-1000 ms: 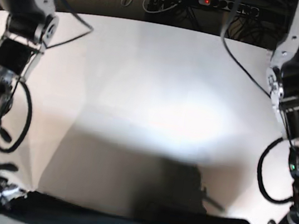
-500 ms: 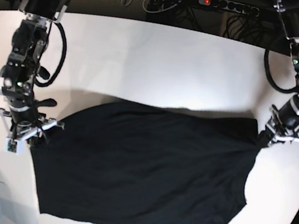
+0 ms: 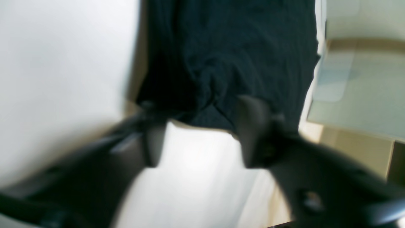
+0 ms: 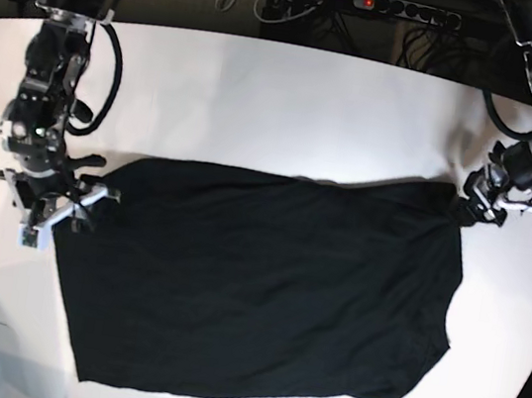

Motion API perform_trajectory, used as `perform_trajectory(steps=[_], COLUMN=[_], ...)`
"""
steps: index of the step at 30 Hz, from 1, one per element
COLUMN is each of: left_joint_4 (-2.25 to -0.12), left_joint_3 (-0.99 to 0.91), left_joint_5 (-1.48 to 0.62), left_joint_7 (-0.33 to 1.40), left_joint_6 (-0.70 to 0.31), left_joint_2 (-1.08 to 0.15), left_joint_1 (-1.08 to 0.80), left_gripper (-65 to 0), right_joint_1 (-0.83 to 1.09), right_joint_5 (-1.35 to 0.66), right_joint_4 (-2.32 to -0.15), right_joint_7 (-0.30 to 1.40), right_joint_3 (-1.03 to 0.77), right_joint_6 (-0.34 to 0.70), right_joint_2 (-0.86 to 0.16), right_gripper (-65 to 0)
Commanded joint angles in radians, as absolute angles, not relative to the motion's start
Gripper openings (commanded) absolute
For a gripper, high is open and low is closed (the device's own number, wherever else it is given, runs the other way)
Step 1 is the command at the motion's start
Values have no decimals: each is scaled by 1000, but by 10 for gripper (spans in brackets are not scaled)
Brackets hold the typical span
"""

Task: Layout the t-shirt on the table in an organized manner, then fold the t-shirt properly
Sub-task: 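Release the shirt and move both grippers to its hem edge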

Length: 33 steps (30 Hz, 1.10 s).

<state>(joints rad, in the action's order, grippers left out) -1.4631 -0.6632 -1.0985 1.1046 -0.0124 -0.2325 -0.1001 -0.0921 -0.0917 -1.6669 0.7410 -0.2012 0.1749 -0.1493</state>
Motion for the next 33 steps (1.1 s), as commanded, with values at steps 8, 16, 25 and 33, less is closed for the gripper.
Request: perform_trajectory(steps=[8, 16, 25, 33], left_joint_4=[-1475, -1466, -1194, -989], left_joint_3=[-872, -831, -776, -351], left_joint_5=[-1256, -966, -696, -676], left_joint_7=[1162, 1161, 1079, 676], left_joint_6=[-5, 1, -4, -4], left_joint_2=[-243, -269, -265, -263], left_joint_1=[-36, 219, 473, 521], left_gripper=[0, 0, 0, 0], right_joint_1=[42, 130, 77, 110], right_joint_5=[-93, -93, -87, -87], right_joint_4=[-1910, -1905, -1753, -1672], right_joint_7=[713, 710, 708, 650], right_joint_3=[-232, -5, 314, 415], right_joint_6=[171, 171, 171, 171], right_joint_2=[-91, 10, 125, 150], right_gripper=[-267, -268, -269, -270])
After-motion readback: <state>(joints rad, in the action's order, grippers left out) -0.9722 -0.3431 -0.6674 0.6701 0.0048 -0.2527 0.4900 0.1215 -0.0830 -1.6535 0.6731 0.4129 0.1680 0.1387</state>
